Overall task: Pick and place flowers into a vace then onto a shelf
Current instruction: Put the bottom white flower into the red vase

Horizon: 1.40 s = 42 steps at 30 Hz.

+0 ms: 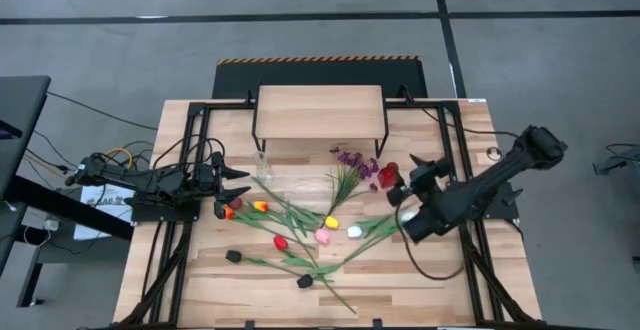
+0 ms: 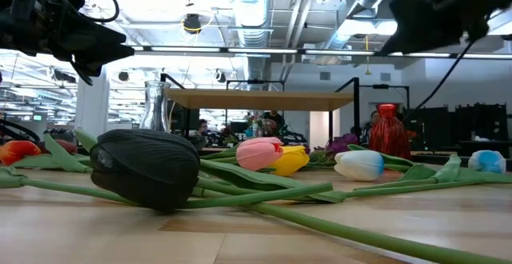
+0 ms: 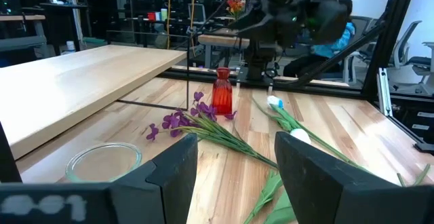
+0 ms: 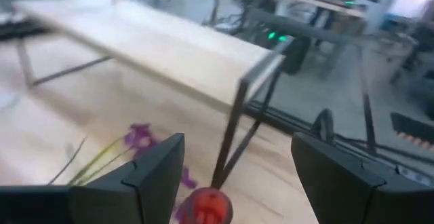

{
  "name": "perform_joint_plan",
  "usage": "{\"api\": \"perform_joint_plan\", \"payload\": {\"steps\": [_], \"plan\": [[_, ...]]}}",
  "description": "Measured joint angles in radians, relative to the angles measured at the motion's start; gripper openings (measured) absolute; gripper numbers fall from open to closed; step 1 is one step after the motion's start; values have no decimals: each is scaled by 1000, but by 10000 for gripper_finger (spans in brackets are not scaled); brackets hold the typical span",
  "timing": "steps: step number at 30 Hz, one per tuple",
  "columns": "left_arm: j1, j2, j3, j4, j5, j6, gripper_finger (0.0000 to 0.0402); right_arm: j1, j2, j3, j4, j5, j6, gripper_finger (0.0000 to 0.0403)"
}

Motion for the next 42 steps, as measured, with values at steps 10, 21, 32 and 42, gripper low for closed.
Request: {"api": "perform_joint_plan", "payload": {"steps": [10,21,32,42], "plan": [[0,0,0,0,0,0,187,30,0,275,148,-616,-934,265],[0,0,0,0,0,0,187,-35,152,305,27,-982,-1077,265],[0,0,0,0,0,0,187,-21,345,305,142,-1018,-1225,264],[0,0,0,0,0,0,187,-20,428,276,188,-1069,-1293,264]]}}
